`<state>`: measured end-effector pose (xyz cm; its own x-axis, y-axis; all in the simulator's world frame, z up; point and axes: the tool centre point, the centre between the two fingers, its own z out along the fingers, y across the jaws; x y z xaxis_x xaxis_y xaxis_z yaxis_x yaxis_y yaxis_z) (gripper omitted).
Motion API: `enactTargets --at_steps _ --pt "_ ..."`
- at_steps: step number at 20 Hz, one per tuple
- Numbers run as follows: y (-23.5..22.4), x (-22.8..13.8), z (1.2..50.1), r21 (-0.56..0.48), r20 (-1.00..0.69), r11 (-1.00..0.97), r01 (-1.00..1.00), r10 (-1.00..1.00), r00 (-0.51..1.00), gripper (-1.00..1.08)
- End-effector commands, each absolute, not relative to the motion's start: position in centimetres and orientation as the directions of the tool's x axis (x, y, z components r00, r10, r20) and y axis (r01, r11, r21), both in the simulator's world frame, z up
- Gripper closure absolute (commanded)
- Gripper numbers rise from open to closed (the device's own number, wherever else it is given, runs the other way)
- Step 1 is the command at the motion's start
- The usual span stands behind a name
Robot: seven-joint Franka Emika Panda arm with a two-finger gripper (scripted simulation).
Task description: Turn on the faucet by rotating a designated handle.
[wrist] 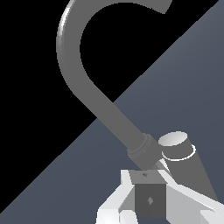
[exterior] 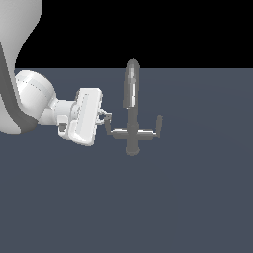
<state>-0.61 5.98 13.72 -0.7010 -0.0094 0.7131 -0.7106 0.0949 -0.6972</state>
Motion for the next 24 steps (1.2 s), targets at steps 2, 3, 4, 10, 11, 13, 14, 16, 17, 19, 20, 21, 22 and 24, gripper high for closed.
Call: enactTargets --at_steps 2,3,4,10,11,13,14,16,17,19,20,21,22,24 --pt "6.1 -1.5 14.6 -0.699 0.712 0.095 -0.708 0.0 -0.703 1.08" --pt "6.0 -1.1 14.1 -0.698 0.712 0.097 -0.709 -0.007 -0.702 1.08" --pt "6.0 -1.4 14.0 -0.698 0.712 0.097 -0.709 -0.007 -0.702 1.08" --pt "6.2 -3.4 13.4 -0.699 0.712 0.097 -0.709 -0.005 -0.702 1.08" --pt "6.3 -3.7 13.3 -0.699 0.712 0.096 -0.709 -0.004 -0.702 1.08" --pt "6.3 -4.4 13.1 -0.699 0.712 0.096 -0.709 -0.003 -0.702 1.08" --pt "6.4 -4.8 13.1 -0.699 0.712 0.096 -0.709 -0.003 -0.702 1.08" --pt "6.4 -5.5 12.9 -0.699 0.712 0.096 -0.709 -0.002 -0.702 1.08" --pt "6.5 -5.8 12.8 -0.699 0.712 0.096 -0.709 -0.001 -0.702 1.08" --pt "6.5 -6.2 12.7 -0.699 0.712 0.096 -0.709 -0.001 -0.702 1.08" --pt "6.3 -5.0 13.4 -0.717 0.693 0.1 -0.69 -0.002 -0.721 1.08" --pt "6.3 -5.3 12.8 -0.715 0.695 0.099 -0.692 -0.002 -0.719 1.08" --pt "6.4 -5.6 12.2 -0.714 0.697 0.099 -0.694 -0.002 -0.717 1.08" --pt "6.5 -6.3 11.1 -0.71 0.701 0.098 -0.697 -0.001 -0.713 1.08"
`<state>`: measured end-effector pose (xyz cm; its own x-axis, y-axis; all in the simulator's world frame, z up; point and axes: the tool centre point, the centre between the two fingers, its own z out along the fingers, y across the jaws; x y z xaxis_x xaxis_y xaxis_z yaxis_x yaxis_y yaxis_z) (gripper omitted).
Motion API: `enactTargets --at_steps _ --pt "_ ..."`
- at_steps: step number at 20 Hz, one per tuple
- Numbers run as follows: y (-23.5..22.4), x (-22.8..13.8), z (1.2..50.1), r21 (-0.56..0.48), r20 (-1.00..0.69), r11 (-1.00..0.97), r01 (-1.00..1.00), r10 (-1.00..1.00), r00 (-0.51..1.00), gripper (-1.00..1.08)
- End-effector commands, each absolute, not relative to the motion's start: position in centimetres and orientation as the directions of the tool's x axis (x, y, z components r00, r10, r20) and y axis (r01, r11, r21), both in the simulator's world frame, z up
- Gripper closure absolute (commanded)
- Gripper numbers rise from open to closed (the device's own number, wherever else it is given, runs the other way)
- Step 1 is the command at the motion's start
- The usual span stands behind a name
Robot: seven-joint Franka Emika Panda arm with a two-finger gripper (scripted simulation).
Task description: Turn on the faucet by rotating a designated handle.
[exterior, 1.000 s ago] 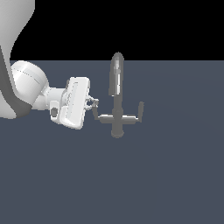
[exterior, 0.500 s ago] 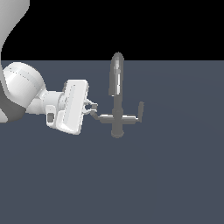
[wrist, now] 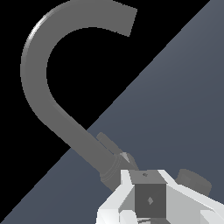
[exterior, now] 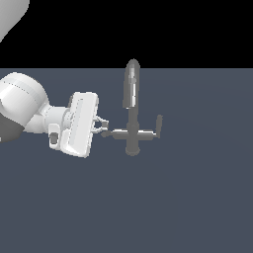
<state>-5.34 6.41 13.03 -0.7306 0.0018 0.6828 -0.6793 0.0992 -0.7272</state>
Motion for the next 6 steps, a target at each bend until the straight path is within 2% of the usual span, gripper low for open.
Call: enactTargets --at_steps 1,6 --pt "6.5 -6.6 10.5 -0.708 0.703 0.097 -0.699 -0.001 -0.712 1.08" --pt "6.7 -7.9 8.2 -0.701 0.71 0.096 -0.707 -0.001 -0.704 1.08"
